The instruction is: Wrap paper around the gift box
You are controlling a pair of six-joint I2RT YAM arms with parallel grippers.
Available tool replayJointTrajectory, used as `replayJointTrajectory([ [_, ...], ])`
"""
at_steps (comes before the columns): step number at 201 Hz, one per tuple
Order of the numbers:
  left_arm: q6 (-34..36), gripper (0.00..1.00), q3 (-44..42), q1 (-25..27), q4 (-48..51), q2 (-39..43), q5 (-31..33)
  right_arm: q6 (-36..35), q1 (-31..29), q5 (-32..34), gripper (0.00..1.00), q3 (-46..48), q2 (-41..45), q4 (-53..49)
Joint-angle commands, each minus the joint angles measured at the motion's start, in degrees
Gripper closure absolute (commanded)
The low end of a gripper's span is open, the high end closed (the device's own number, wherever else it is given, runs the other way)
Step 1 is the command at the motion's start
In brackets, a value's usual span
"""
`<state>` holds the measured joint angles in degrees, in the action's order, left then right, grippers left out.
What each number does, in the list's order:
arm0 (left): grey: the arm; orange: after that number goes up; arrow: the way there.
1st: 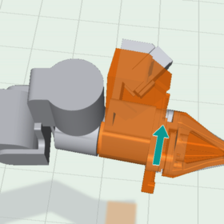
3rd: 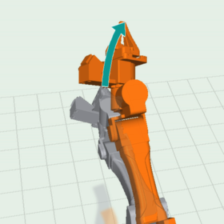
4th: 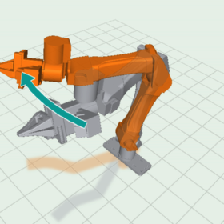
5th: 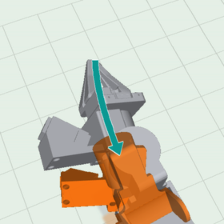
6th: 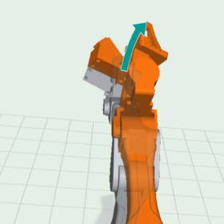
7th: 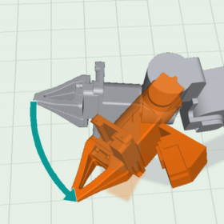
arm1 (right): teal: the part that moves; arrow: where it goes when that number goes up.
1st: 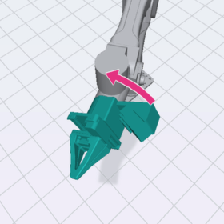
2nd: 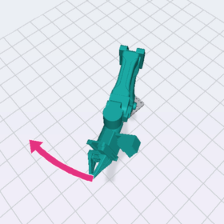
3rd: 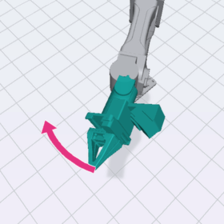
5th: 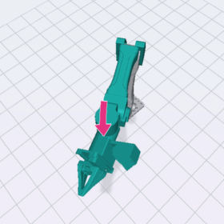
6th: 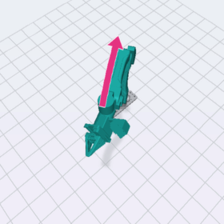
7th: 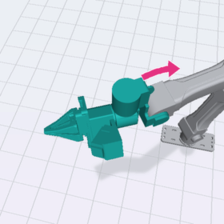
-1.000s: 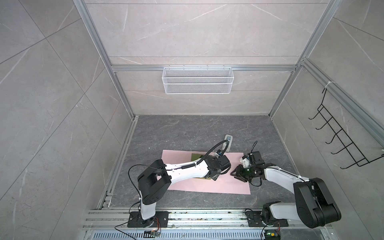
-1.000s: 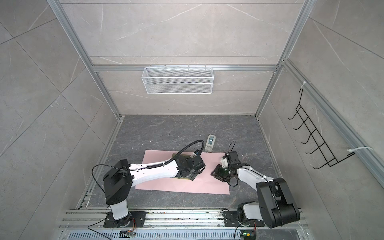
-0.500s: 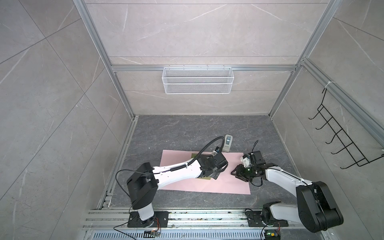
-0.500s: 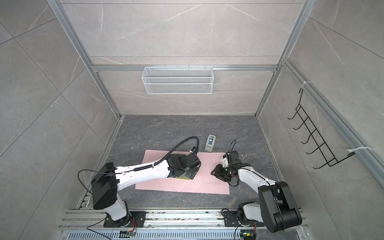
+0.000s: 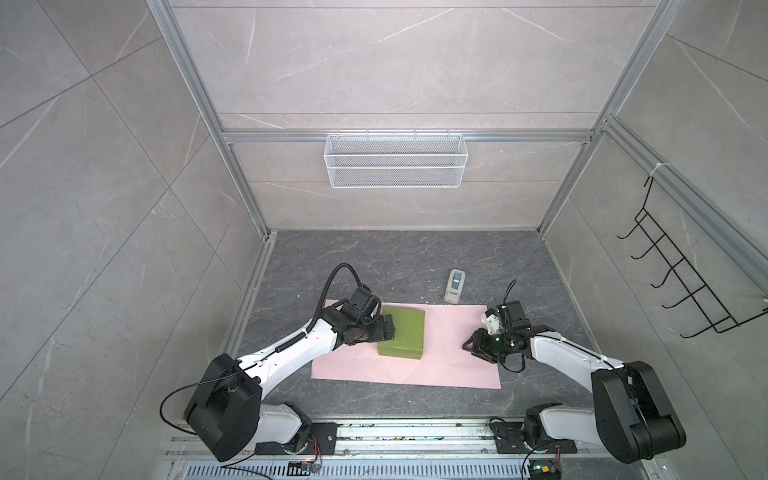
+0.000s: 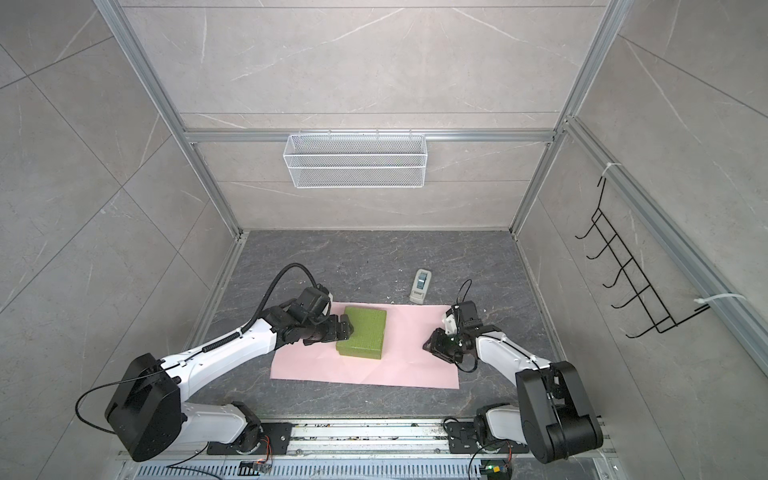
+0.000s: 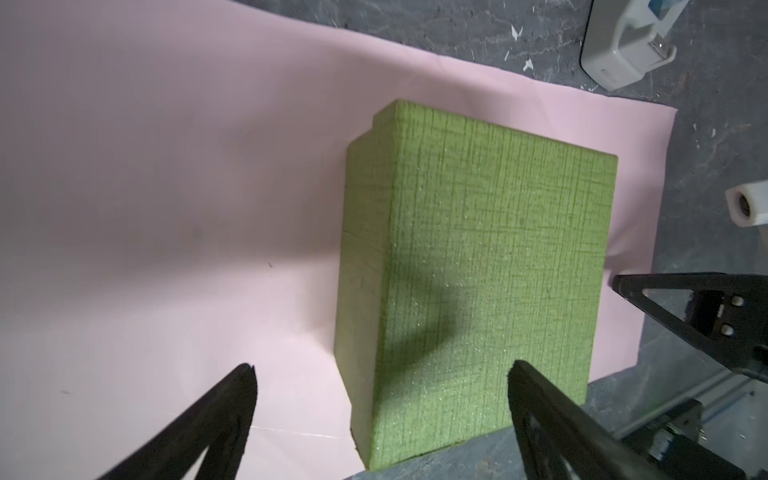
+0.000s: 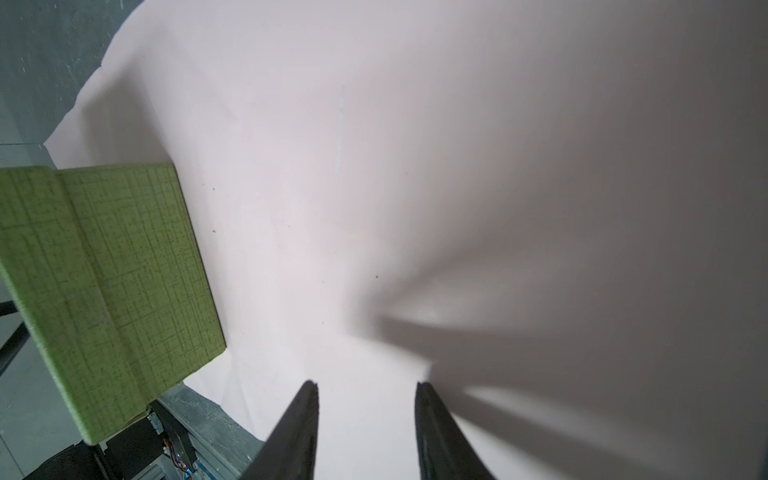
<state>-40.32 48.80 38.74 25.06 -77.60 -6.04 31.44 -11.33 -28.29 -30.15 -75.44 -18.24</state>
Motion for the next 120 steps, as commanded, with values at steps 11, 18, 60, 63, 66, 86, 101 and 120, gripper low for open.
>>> replayJointTrajectory([
  [11,-4.63,0.04,-1.60,-0.75,-6.54,-1.15,-9.01,-0.88,-0.18,0.70,0.59,-0.13,-0.41,-0.83],
  [18,-5.18,0.04,-2.01,-0.77,-7.62,-1.15,-9.79,-0.86,-0.18,0.70,0.59,-0.01,-0.41,-0.77],
  [60,-5.98,0.05,-2.44,-0.72,-9.55,-2.10,-11.62,-0.44,-0.10,0.39,0.59,0.36,-0.59,-0.15],
  [63,-6.00,0.05,-2.42,-0.76,-9.54,-2.10,-11.70,-0.47,-0.13,0.35,0.59,0.36,-0.59,-0.21],
  [66,-6.07,0.05,-2.44,-0.74,-9.65,-2.11,-11.87,-0.52,-0.11,0.42,0.60,0.29,-0.59,-0.28],
  [86,-6.33,0.05,-2.57,-0.72,-10.01,-2.10,-12.13,-0.55,-0.13,0.45,0.59,0.36,-0.58,-0.26],
  [101,-6.35,0.05,-2.65,-0.75,-10.01,-2.15,-12.33,-0.46,-0.18,0.43,0.59,0.36,-0.67,-0.11],
  [120,-6.31,0.06,-2.49,-0.81,-10.02,-2.55,-12.61,-0.45,-0.14,0.44,0.60,0.36,-0.89,-0.04],
])
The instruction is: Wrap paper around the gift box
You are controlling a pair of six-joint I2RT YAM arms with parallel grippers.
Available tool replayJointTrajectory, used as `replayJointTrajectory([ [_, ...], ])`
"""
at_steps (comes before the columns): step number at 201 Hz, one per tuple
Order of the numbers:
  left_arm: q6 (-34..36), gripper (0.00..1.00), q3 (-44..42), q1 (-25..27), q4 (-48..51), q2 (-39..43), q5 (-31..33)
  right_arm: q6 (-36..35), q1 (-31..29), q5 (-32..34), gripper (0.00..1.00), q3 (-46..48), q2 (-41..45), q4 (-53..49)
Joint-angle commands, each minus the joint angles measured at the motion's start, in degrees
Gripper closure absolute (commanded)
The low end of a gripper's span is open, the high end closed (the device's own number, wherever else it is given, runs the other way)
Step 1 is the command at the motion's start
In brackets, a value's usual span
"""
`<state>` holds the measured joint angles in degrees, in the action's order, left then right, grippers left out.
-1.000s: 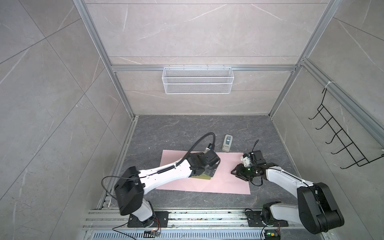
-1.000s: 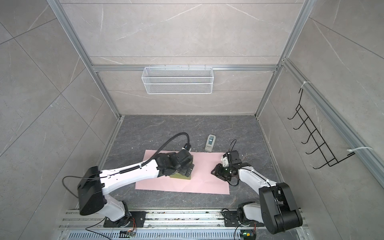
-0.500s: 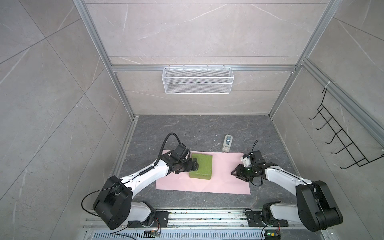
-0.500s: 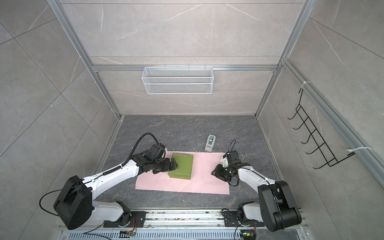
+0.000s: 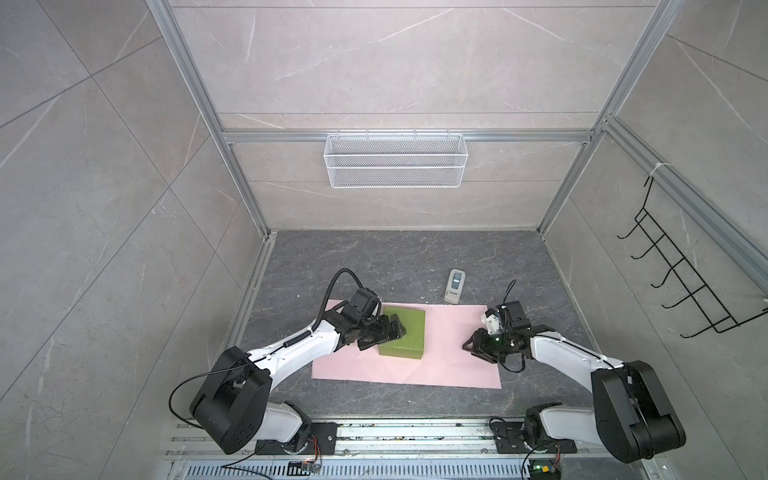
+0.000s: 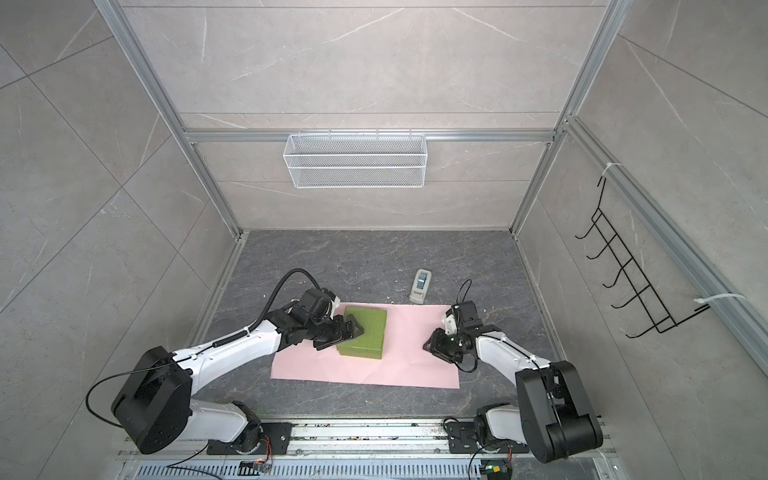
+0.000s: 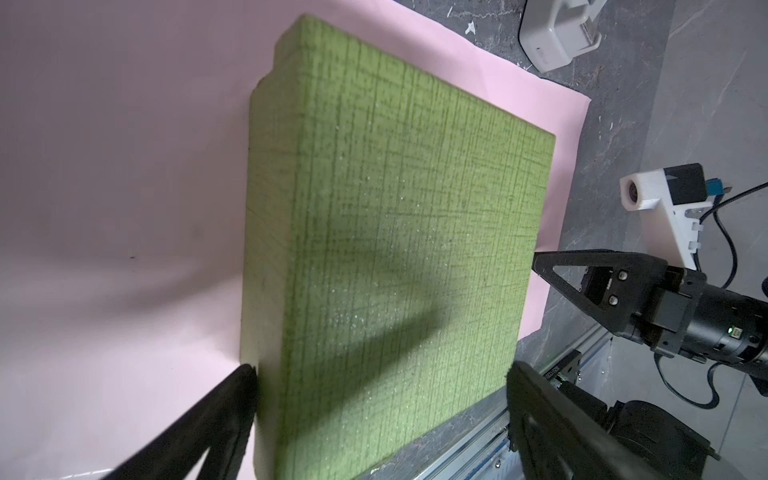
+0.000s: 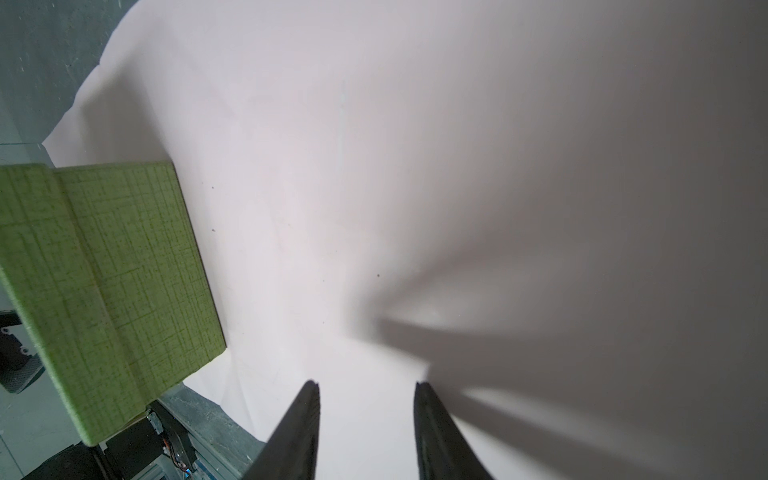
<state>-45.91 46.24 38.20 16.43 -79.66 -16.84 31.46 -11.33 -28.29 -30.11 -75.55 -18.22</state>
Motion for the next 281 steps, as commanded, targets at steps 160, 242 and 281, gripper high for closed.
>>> replayJointTrajectory([
  [160,-1.11,0.07,0.07,-0.95,-4.46,-2.67,-5.23,-0.44,-0.13,0.61,0.60,0.49,-0.48,-0.15],
  [242,-1.50,0.08,0.33,-0.51,-4.99,-3.60,-5.65,-0.31,-0.11,0.88,0.62,1.32,-1.44,0.55],
  [281,-0.30,0.08,0.89,-0.70,-1.46,-2.23,-1.28,-1.87,-0.14,2.80,0.62,-0.40,-0.37,-2.37],
])
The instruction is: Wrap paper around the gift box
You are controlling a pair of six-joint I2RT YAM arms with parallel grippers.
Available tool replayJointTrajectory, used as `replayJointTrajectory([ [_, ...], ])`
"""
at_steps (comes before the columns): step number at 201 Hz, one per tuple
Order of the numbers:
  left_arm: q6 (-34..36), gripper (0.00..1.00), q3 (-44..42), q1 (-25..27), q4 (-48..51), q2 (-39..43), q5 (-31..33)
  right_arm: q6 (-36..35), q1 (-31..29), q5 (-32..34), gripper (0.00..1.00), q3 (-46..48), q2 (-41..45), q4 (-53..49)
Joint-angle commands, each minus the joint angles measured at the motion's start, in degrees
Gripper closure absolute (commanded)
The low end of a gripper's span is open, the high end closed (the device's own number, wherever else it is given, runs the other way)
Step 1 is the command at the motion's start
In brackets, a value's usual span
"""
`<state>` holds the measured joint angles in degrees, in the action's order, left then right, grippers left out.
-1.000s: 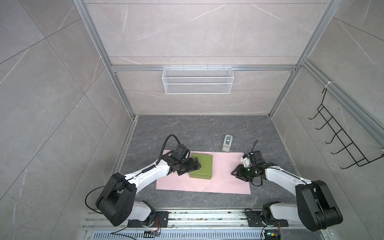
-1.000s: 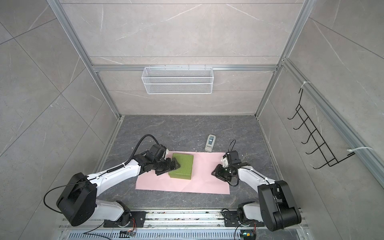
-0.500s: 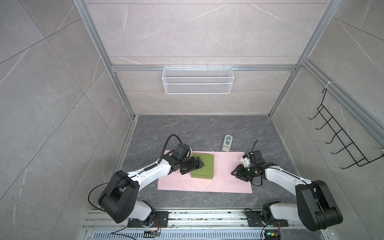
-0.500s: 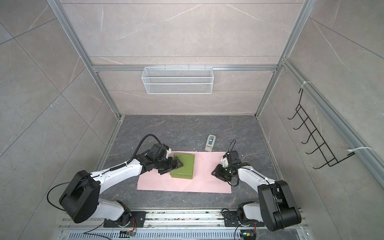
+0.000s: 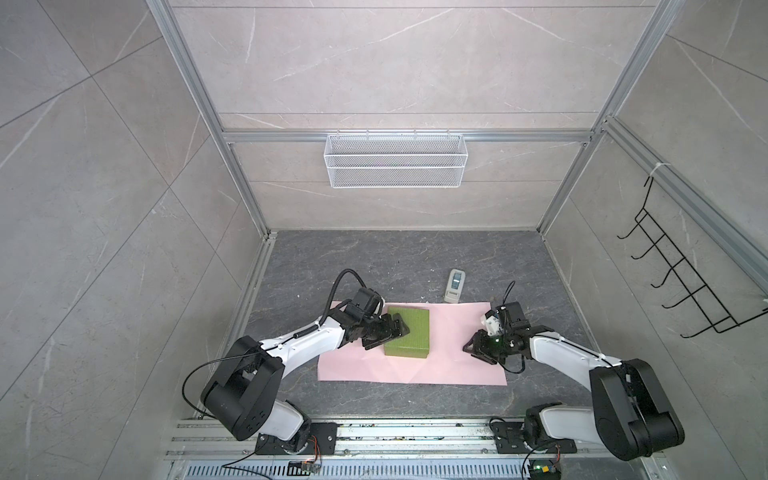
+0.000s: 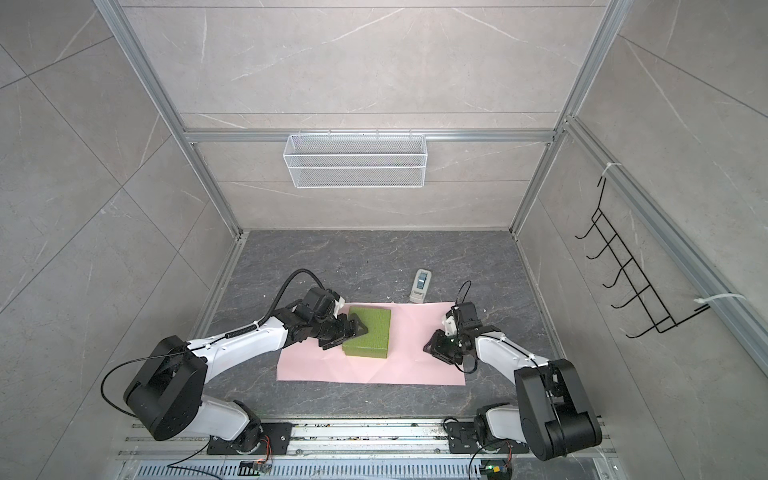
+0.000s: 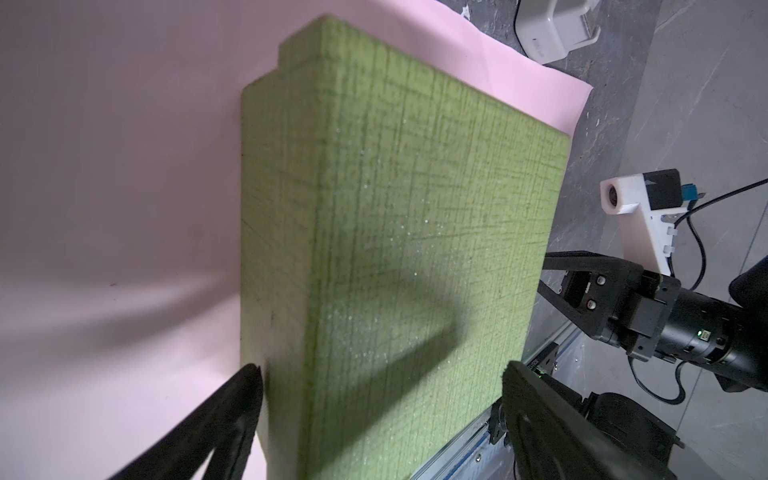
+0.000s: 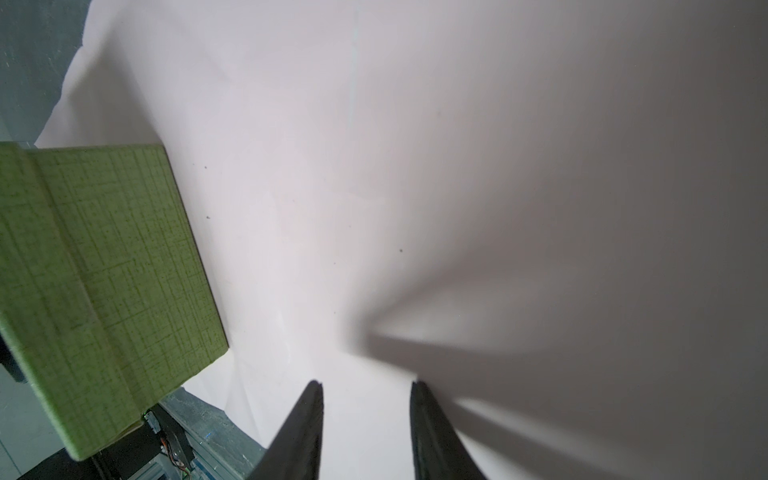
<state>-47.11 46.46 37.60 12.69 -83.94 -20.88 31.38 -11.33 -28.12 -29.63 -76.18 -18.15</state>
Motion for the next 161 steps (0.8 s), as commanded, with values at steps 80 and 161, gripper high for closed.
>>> replayJointTrajectory([
  [80,-1.84,0.08,-0.15,0.81,-5.18,-1.02,-2.83,-1.74,-0.13,3.08,0.64,1.06,-1.69,-0.57],
  [161,0.00,0.08,0.54,0.74,-0.92,0.41,1.50,-2.01,-0.18,3.13,0.65,0.62,-1.78,-0.85],
])
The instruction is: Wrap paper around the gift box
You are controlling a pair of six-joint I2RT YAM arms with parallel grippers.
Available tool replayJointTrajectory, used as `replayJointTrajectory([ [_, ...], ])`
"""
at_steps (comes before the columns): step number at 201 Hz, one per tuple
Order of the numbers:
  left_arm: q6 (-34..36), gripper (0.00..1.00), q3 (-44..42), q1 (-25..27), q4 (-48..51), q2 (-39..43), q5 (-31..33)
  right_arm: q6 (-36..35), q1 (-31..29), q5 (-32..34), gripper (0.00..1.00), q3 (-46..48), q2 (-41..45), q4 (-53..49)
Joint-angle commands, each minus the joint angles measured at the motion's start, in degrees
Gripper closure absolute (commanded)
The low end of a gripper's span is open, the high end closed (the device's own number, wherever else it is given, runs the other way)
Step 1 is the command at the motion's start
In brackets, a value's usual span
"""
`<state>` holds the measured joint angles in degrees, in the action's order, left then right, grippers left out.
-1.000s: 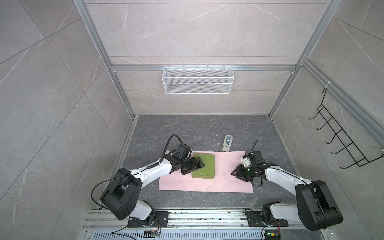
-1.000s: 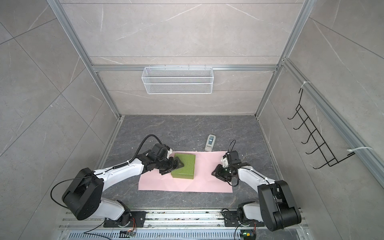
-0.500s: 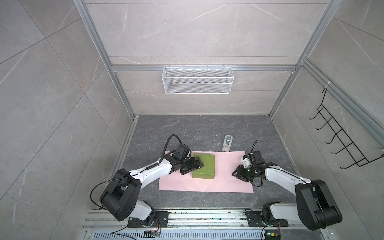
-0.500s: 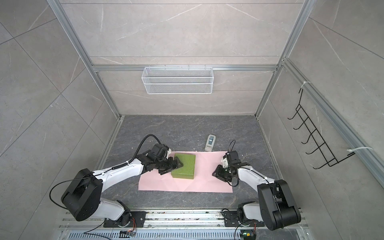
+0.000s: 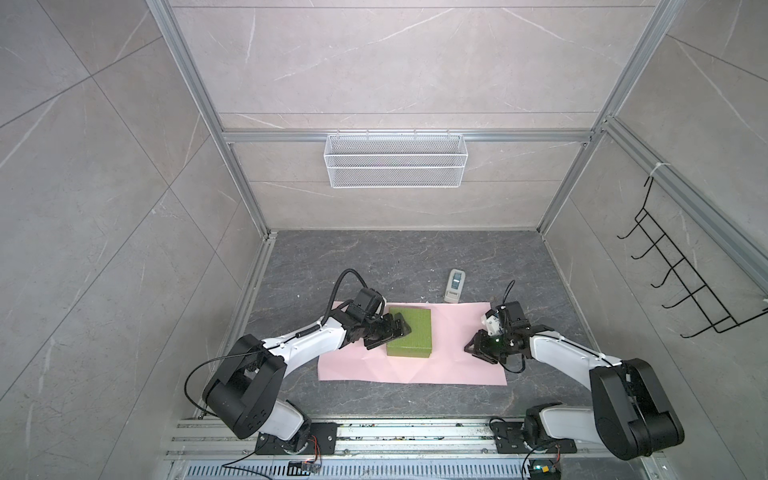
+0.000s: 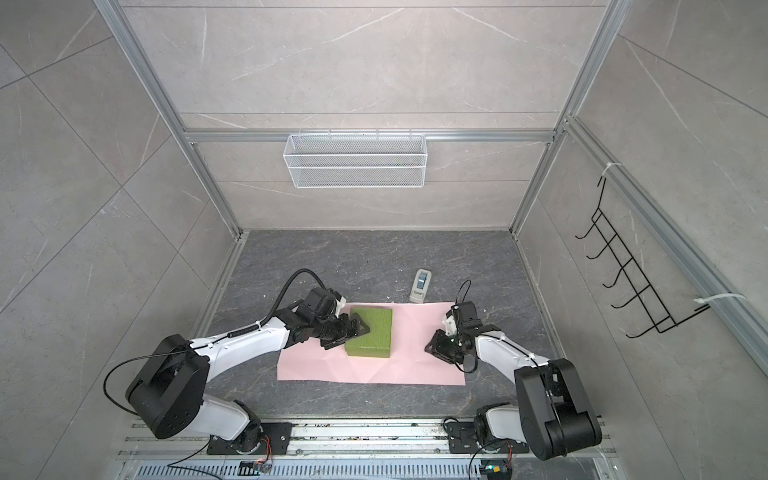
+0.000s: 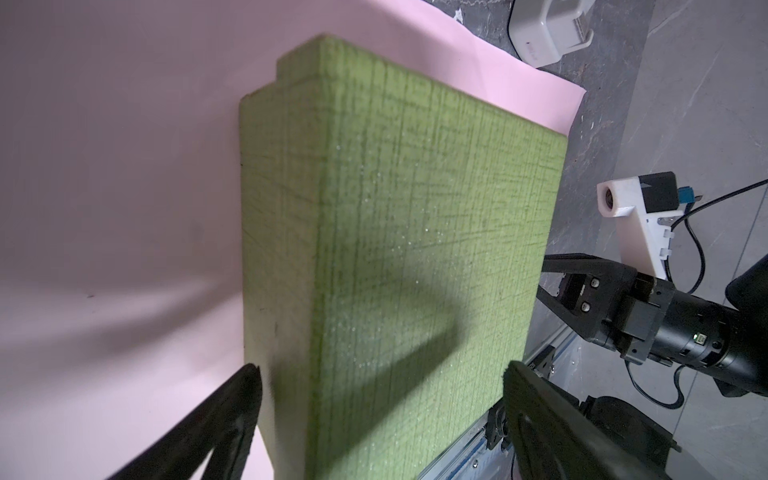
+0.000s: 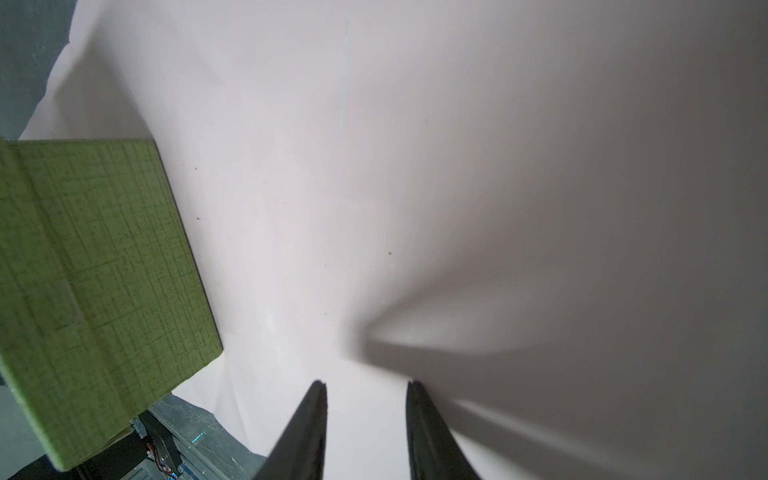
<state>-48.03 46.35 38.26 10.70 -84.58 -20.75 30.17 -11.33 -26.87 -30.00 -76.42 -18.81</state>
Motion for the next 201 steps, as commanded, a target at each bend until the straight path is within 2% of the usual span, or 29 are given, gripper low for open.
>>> replayJointTrajectory([
  [1,0.92,0.08,0.70,0.07,1.07,1.02,1.31,-0.81,-0.14,1.85,0.65,0.95,-1.54,-0.18],
  [69,2.40,0.07,2.34,0.12,3.14,1.08,3.48,-0.82,-0.13,1.69,0.64,-0.23,-0.62,-1.21],
  [100,3.54,0.07,2.35,0.09,3.37,3.01,5.05,-1.40,-0.12,1.30,0.60,-2.41,1.62,-3.99],
  [122,4.80,0.07,2.43,0.07,4.21,4.72,7.12,-3.29,-0.17,3.94,0.54,-4.81,4.14,-9.12],
  [139,5.99,0.07,2.43,0.11,4.81,5.95,8.67,-4.72,-0.08,9.21,0.45,-6.74,6.35,-14.32],
  [168,7.79,0.07,2.34,0.14,4.47,7.57,9.85,-2.16,0.00,14.30,0.28,-8.27,7.34,-19.52],
  [201,10.16,0.07,3.10,0.14,4.46,7.24,10.54,2.36,-0.01,20.29,0.16,-7.38,10.03,-22.24],
])
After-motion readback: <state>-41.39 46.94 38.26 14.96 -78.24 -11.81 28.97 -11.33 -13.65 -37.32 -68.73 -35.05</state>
